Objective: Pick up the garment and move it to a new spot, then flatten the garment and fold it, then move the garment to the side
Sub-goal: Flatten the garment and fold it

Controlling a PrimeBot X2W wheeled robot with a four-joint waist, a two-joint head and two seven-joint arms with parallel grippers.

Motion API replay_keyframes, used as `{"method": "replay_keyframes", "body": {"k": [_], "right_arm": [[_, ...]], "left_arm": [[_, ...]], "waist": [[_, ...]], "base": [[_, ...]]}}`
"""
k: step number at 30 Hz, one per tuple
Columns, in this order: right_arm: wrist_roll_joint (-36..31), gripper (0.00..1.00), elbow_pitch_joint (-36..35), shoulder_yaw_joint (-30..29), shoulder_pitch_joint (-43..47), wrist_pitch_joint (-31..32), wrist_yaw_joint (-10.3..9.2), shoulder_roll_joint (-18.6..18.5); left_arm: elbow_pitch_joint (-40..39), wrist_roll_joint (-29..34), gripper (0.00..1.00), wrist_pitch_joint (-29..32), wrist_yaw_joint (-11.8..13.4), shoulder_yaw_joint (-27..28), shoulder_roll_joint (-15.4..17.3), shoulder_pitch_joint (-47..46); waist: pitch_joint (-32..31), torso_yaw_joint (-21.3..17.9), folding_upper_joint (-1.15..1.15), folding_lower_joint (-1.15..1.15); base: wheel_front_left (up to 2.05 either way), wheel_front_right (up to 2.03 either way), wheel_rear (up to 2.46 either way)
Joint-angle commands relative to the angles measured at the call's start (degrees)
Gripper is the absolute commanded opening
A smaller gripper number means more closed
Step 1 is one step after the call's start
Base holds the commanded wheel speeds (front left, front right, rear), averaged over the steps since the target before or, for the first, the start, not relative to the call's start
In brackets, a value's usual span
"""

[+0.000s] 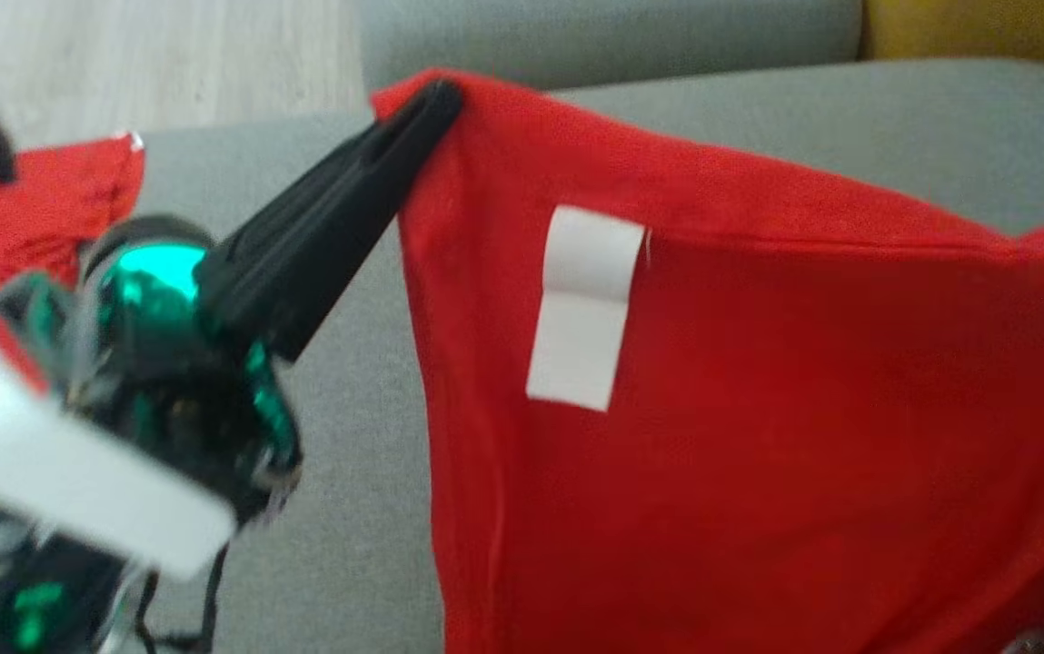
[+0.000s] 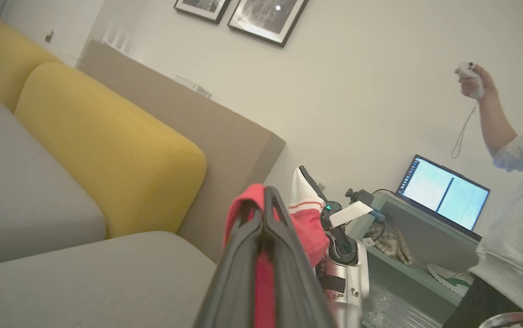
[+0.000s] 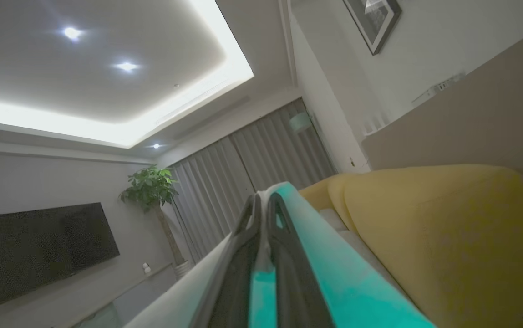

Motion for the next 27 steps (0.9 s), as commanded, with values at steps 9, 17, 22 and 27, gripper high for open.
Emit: {"method": "replay_keyframes", "body": {"k": [9, 17, 22, 27], "right_arm": [[-15.4, 0.0, 21.4, 10.1, -22.3, -4.3, -0.04, -0.3], [-31.4, 0.0, 46.2, 10.3, -50.7, -20.6, -0.04, -0.3], [-33.0, 0.0, 55.5, 8.5, -60.6, -29.0, -0.04, -0.3], [-30.1, 0.0, 65.2, 9.2, -60.9, -37.0, -0.04, -0.3]], "left_arm": [[27.7, 10.8, 0.0, 0.5, -5.0, -1.0, 3.4, -24.6], [59.2, 25.1, 0.0, -9.9, -11.7, -5.6, -1.5, -51.7], [69.2, 30.6, 0.0, -19.6, -13.1, -5.7, -3.5, -60.9], [79.5, 32.4, 0.0, -28.1, -16.5, -6.3, -5.3, -62.0]], "waist": [[16.7, 1.4, 0.0, 0.0], [27.5, 1.5, 0.0, 0.0], [31.4, 1.1, 0.0, 0.0], [33.2, 0.2, 0.0, 0.0]], "base": [[0.0, 0.0, 0.0], [0.0, 0.0, 0.0], [0.0, 0.0, 0.0], [0.0, 0.0, 0.0]]}}
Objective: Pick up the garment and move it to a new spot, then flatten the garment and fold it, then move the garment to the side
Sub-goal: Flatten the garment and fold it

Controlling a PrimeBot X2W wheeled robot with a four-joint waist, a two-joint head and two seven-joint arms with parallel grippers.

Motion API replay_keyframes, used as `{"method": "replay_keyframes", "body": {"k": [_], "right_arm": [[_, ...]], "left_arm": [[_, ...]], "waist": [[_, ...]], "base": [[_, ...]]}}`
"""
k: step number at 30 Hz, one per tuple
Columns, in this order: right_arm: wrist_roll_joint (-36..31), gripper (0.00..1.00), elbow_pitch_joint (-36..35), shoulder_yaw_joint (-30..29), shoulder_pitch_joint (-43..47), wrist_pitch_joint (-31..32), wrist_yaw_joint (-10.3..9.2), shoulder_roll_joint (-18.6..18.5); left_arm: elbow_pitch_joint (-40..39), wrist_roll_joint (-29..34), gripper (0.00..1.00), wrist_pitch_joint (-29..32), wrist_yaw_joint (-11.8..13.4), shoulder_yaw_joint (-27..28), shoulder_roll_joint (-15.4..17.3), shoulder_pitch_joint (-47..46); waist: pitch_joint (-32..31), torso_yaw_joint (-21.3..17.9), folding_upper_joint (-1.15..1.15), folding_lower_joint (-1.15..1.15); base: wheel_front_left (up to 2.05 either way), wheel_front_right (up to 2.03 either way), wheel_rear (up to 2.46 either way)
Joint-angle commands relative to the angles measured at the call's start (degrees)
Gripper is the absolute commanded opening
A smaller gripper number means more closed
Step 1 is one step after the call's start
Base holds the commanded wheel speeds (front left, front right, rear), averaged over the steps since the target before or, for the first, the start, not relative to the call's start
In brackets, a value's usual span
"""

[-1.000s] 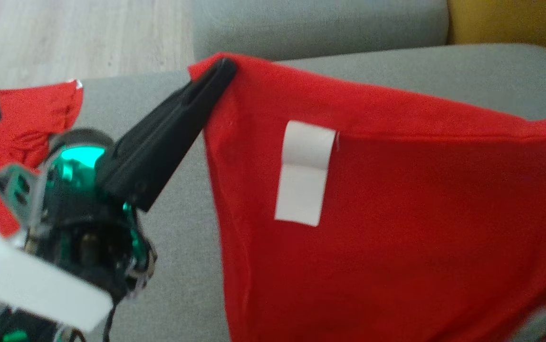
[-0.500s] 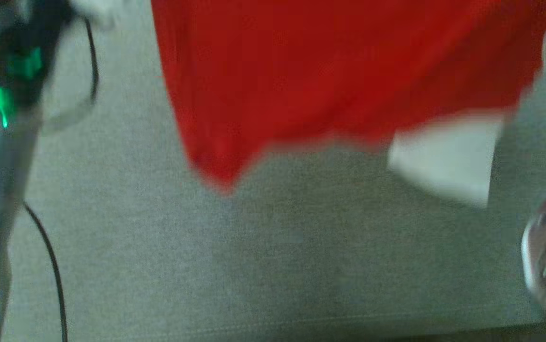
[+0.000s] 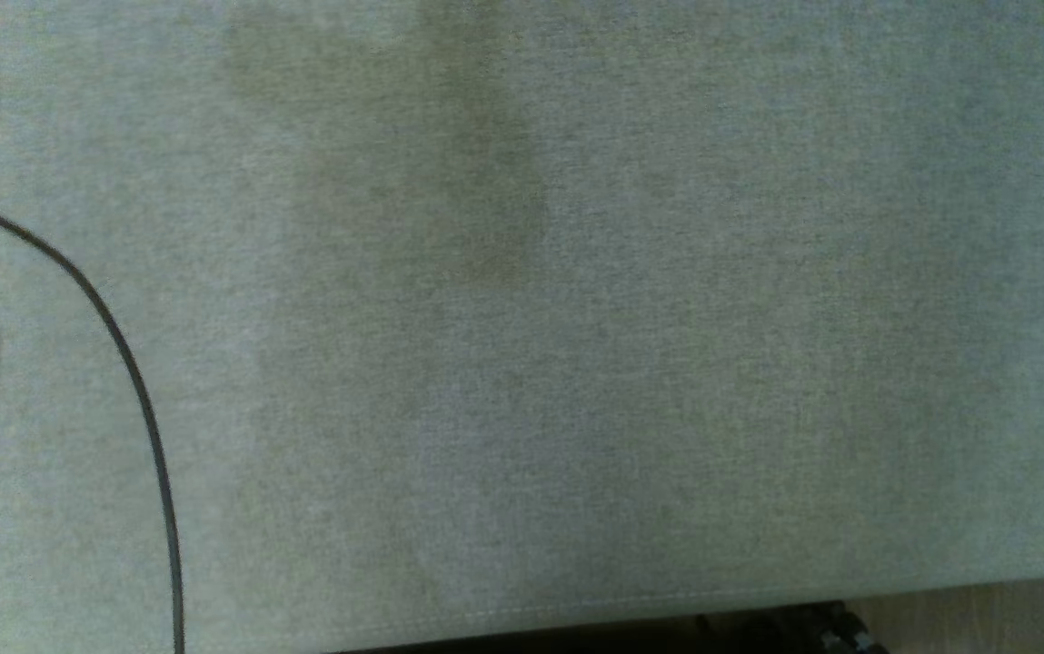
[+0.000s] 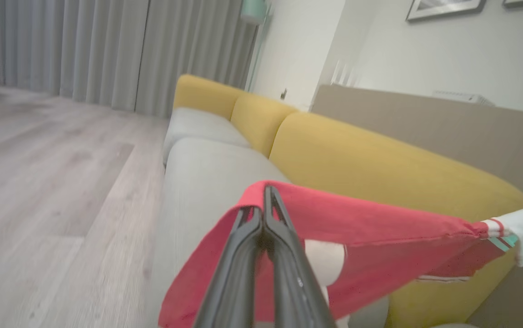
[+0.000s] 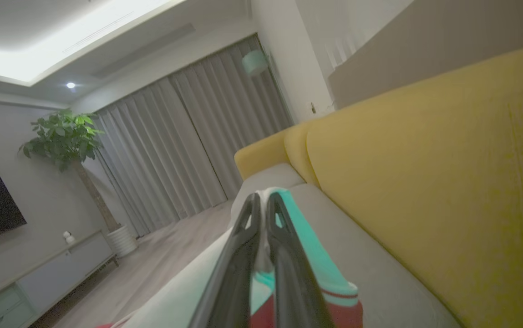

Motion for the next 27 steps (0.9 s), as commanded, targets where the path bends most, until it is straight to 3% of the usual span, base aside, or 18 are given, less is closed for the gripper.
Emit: {"method": "replay_keyframes", "body": {"k": [1, 8, 16, 21, 27], "right_arm": [[1.3, 0.0, -0.7, 1.5, 1.3, -1.3, -0.05, 0.9], [9.9, 0.0, 1.1, 8.6, 24.5, -8.0, -0.05, 0.9], [16.4, 0.0, -13.8, 10.5, 57.4, -5.2, -0.05, 0.9], [20.4, 0.0, -27.2, 10.1, 75.4, 0.6, -0.05, 0.9], [23.8, 0.0, -41.4, 7.3, 92.4, 6.0, -0.05, 0.9]], "left_arm": [[0.0, -0.1, 0.0, -1.0, -0.8, 0.6, 1.7, 0.7], [7.2, -3.5, 0.0, -6.3, -6.2, -0.9, 0.6, 18.2], [1.2, -7.7, 0.0, -8.1, -7.3, -2.2, 1.2, 42.5], [-10.0, -10.1, 0.0, -6.9, -4.1, -2.9, 2.5, 58.1], [-31.0, -11.9, 0.0, -4.2, 5.1, -4.5, 4.9, 78.5]], "waist": [[0.3, -0.7, 0.01, -0.03], [-5.5, -2.0, 0.01, -0.03], [-16.4, -1.5, 0.01, -0.03], [-23.0, -1.8, 0.01, -0.03], [-26.0, -1.8, 0.01, -0.03]], "base": [[0.0, 0.0, 0.0], [0.0, 0.0, 0.0], [0.0, 0.0, 0.0], [0.0, 0.0, 0.0], [0.0, 0.0, 0.0]]}}
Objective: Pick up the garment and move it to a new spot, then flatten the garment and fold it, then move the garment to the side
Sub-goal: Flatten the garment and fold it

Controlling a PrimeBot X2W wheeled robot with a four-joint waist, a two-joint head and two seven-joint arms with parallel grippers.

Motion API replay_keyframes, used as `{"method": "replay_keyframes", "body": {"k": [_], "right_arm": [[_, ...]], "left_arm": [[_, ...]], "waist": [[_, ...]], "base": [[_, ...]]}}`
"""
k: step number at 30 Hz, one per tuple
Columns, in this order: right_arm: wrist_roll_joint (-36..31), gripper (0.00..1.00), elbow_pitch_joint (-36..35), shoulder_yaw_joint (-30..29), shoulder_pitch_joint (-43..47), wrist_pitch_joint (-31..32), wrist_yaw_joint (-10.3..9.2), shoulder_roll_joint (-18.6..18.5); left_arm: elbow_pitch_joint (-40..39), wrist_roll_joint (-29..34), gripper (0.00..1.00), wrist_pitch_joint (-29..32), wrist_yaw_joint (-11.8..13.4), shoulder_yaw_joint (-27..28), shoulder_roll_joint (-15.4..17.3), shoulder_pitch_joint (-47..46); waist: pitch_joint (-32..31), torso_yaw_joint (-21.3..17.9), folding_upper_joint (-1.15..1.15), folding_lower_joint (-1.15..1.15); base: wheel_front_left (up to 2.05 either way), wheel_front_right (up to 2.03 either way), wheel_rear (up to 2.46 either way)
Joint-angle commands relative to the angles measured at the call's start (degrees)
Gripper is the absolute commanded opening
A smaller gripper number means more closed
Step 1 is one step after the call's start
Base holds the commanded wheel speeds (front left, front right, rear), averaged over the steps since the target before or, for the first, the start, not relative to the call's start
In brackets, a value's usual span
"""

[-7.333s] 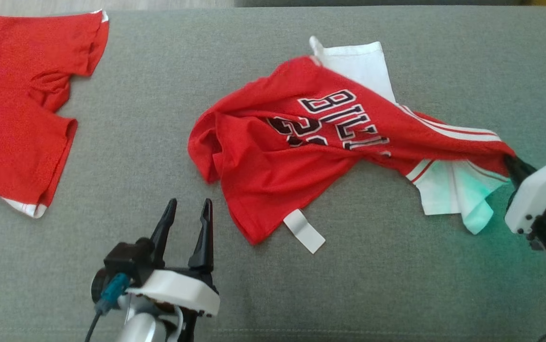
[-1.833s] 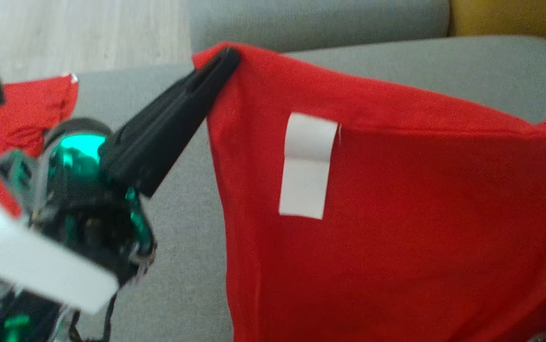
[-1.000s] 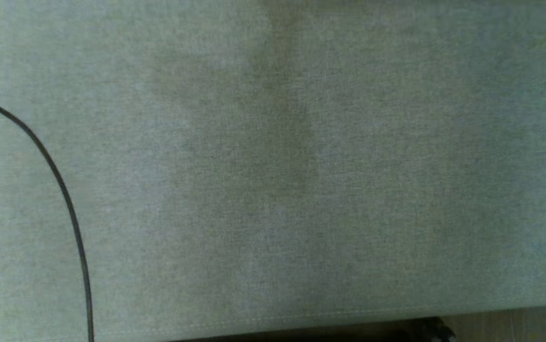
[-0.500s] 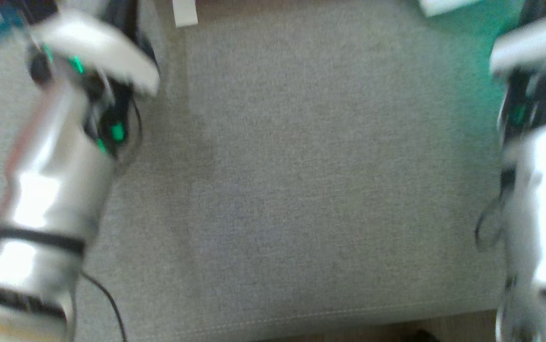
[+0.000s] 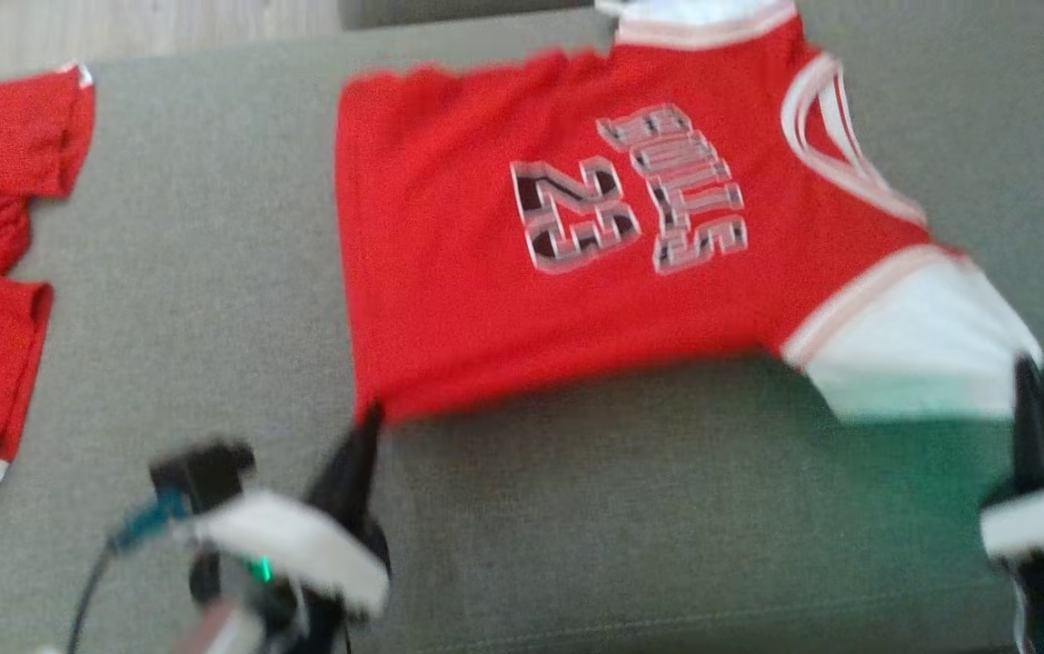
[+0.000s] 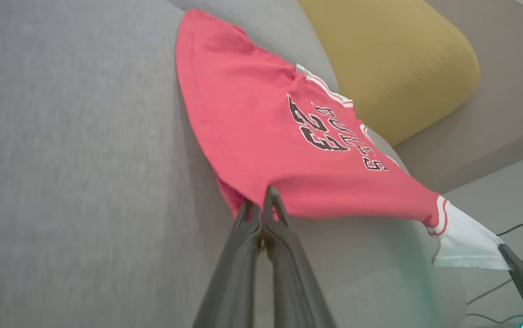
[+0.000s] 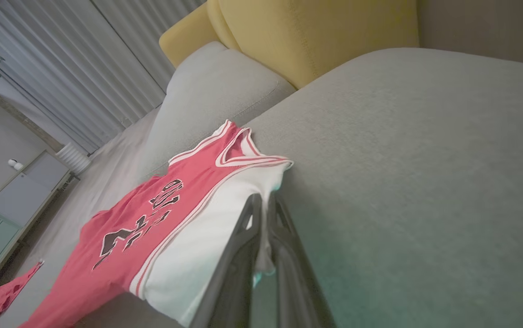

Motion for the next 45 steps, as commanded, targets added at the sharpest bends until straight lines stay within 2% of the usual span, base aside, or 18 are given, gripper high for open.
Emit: {"method": "replay_keyframes", "body": {"k": [1, 3, 6, 11, 16, 22, 29, 34, 35, 36, 37, 43, 45], "right_arm": [[1.0, 0.0, -3.6, 0.0, 2.1, 0.4, -0.04, -0.4], [2.1, 0.0, -5.7, -0.8, 7.5, 1.0, -0.04, -0.4], [2.7, 0.0, -6.6, -0.9, 13.7, 0.5, -0.04, -0.4], [1.9, 0.0, -7.0, 0.0, 13.8, -0.5, -0.04, -0.4], [-1.2, 0.0, -8.8, 0.5, 7.9, 2.6, -0.04, -0.4], [-5.6, 0.0, -9.6, -0.4, -1.8, 9.9, -0.04, -0.4], [-11.5, 0.0, -4.2, -0.3, -14.4, 16.1, -0.04, -0.4], [-16.0, 0.0, 2.0, 0.7, -22.3, 18.5, -0.04, -0.4], [-16.9, 0.29, 3.0, 1.2, -23.4, 18.7, -0.04, -0.4], [-17.4, 1.0, 3.9, 1.5, -24.3, 18.8, -0.04, -0.4], [-17.7, 1.0, 4.7, 1.5, -25.1, 18.6, -0.04, -0.4], [-20.8, 1.0, 3.2, 1.1, -24.3, 15.5, -0.04, -0.5], [-22.6, 1.0, 1.4, 2.7, -21.7, 15.7, -0.04, -2.0]], "left_arm": [[-4.8, -0.2, 0.0, 0.1, 1.9, 1.6, 2.0, 1.1], [-9.8, 0.0, 0.0, 0.4, 5.1, 1.3, 2.7, 6.1], [-14.0, -0.6, 0.0, 0.3, 8.3, 1.6, 3.0, 11.0], [-15.5, -1.1, 0.0, 2.5, 11.4, 1.3, 3.4, 12.7], [-16.8, -1.6, 0.0, 6.8, 13.3, 1.1, 3.7, 9.1], [-17.5, -4.3, 0.0, 15.9, 15.6, 1.3, 3.5, 0.0], [-13.2, -9.0, 0.0, 25.1, 18.6, 3.3, 2.4, -9.9], [-6.9, -10.8, 0.0, 28.2, 19.6, 4.5, 1.8, -14.9], [-5.7, -10.8, 0.0, 28.5, 19.6, 4.5, 1.6, -15.6], [-4.7, -10.7, 0.38, 28.7, 19.5, 4.3, 1.6, -16.1], [-3.8, -10.5, 1.0, 28.5, 19.3, 4.2, 1.5, -16.7], [-2.8, -10.8, 1.0, 23.5, 18.1, 7.5, -0.4, -17.5], [-4.2, -10.3, 1.0, 22.3, 17.5, 7.6, 0.1, -16.3]], "waist": [[-1.1, 0.2, 0.0, 0.01], [-1.0, 0.8, 0.0, 0.01], [-0.3, 1.4, 0.0, 0.01], [0.2, 1.4, 0.0, 0.01], [0.5, 1.8, 0.0, 0.01], [2.1, 3.0, 0.0, 0.01], [4.4, 3.1, 0.0, 0.01], [5.9, 2.9, 0.0, 0.01], [6.1, 2.9, 0.0, 0.01], [6.2, 2.9, 0.0, 0.01], [6.3, 2.9, 0.0, 0.01], [6.5, 3.0, 0.0, 0.01], [6.3, 2.8, 0.0, 0.01]], "base": [[0.0, 0.0, 0.0], [0.0, 0.0, 0.0], [0.0, 0.0, 0.0], [0.0, 0.0, 0.0], [0.0, 0.0, 0.0], [0.0, 0.0, 0.0], [0.0, 0.0, 0.0], [0.0, 0.0, 0.0], [0.0, 0.0, 0.0], [0.0, 0.0, 0.0], [0.0, 0.0, 0.0], [0.0, 0.0, 0.0], [0.0, 0.0, 0.0]]}}
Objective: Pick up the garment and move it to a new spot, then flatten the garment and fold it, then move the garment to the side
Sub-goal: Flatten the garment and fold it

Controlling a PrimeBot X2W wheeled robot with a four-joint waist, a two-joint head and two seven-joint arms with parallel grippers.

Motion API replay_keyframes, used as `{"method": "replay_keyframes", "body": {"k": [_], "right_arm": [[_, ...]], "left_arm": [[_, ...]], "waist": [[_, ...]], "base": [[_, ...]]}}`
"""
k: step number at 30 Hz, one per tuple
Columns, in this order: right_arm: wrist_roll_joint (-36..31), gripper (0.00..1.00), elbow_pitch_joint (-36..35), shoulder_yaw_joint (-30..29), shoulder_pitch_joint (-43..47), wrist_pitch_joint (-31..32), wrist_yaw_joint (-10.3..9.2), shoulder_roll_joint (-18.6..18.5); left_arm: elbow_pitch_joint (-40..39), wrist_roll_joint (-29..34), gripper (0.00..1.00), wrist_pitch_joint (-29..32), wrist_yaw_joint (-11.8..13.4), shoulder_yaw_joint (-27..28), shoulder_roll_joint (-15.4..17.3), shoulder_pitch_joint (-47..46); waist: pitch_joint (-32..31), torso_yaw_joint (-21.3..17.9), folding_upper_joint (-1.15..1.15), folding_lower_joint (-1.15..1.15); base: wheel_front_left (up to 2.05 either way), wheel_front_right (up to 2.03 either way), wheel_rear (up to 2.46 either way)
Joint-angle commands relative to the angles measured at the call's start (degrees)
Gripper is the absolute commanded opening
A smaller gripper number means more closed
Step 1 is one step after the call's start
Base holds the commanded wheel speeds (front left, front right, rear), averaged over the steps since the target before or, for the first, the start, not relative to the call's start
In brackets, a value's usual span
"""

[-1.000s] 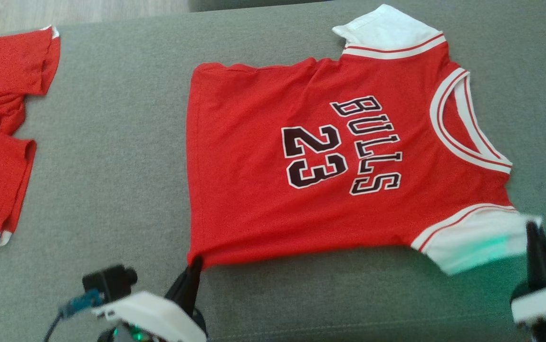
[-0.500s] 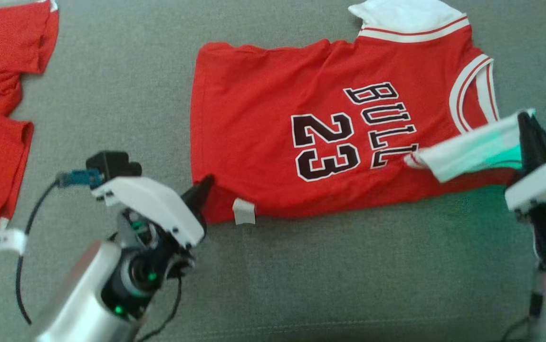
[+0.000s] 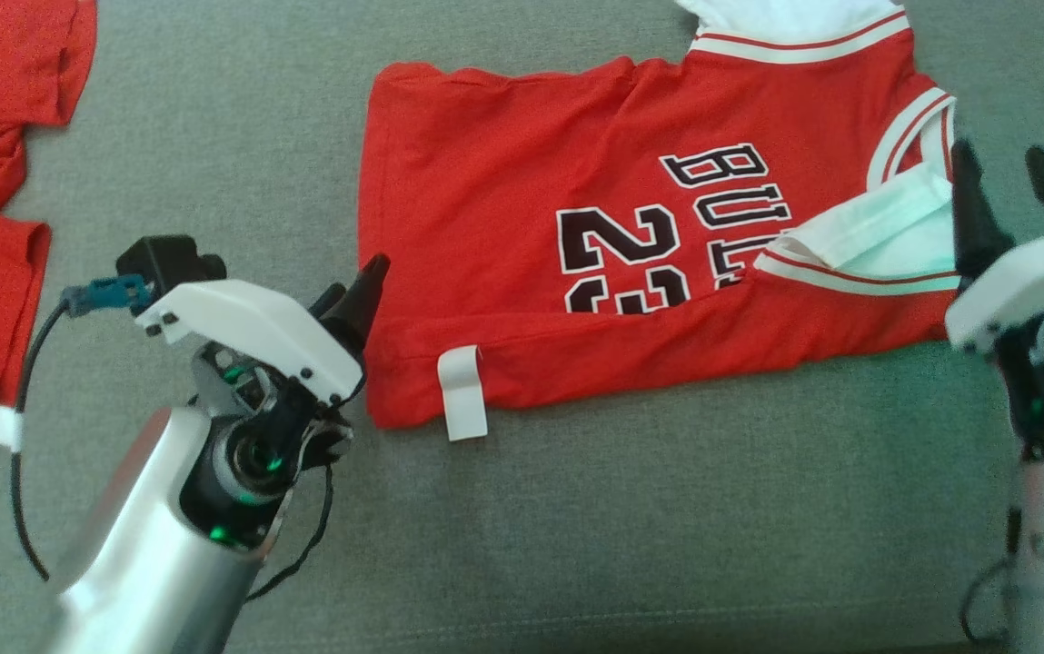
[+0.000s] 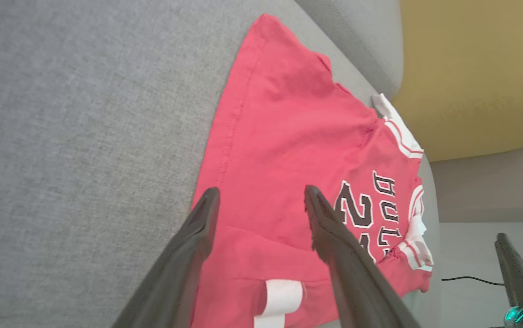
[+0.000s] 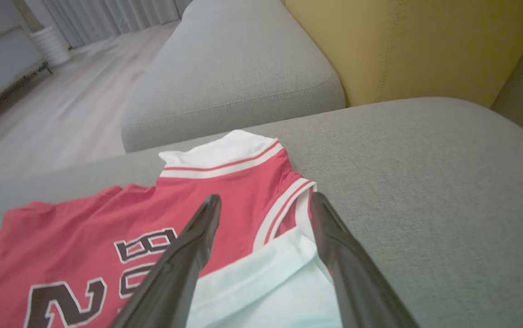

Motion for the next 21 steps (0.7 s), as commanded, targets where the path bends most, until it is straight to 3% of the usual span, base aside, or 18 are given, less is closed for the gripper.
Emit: {"method": "replay_keyframes", "body": {"k": [1, 6, 10, 21], "right_arm": [[-1.2, 1.0, -3.3, 2.7, 2.5, 0.4, -0.04, -2.1], [-2.1, 1.0, -7.7, 5.9, 9.5, 5.0, -0.04, -7.4], [-4.0, 1.0, -9.1, 4.9, 11.5, 7.1, -0.04, -11.3], [-1.9, 1.0, -4.3, 5.3, 9.0, 13.3, -0.04, -13.6]], "left_arm": [[-3.3, 1.1, 1.0, -1.0, -0.7, 2.2, 2.2, -0.4], [-7.6, 5.5, 1.0, -1.0, -1.3, -2.0, 6.8, 5.5], [-8.8, 7.2, 1.0, -1.0, -1.1, -3.7, 8.4, 7.7], [-4.7, 9.3, 1.0, -1.1, -2.0, -5.3, 8.8, 5.5]], "waist": [[-0.1, -0.3, 0.0, 0.0], [0.7, -1.0, 0.0, 0.0], [2.4, -0.7, 0.0, 0.0], [5.4, 0.1, 0.0, 0.0]], "base": [[0.0, 0.0, 0.0], [0.0, 0.0, 0.0], [0.0, 0.0, 0.0], [0.0, 0.0, 0.0]]}}
